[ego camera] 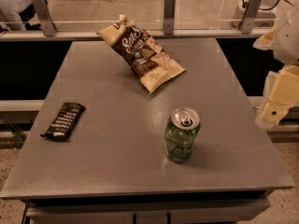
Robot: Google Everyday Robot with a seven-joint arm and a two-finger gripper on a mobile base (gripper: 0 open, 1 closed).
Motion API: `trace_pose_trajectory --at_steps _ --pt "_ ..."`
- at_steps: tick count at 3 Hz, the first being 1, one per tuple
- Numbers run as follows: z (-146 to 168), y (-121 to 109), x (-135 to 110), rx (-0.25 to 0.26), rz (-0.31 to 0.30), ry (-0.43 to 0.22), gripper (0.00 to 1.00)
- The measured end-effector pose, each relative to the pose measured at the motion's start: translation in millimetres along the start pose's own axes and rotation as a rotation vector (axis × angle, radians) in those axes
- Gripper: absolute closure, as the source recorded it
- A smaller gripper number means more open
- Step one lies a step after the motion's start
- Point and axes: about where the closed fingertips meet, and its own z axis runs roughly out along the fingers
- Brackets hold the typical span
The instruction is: Knock green can over
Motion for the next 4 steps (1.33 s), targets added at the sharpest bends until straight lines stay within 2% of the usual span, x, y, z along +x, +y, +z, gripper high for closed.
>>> trace_pose_trajectory --at_steps 1,2,3,4 --pt "0.3 0.3 -0.6 0.0 0.0 -0.006 0.0" --pt "5.5 7.1 -12.9 -0.006 0.003 -0.131 0.0" --pt "28.3 33.0 -28.0 -0.006 -0.033 -0.292 0.0" --pt "91.5 64.6 -45.5 -0.041 -0.041 -0.492 0.0"
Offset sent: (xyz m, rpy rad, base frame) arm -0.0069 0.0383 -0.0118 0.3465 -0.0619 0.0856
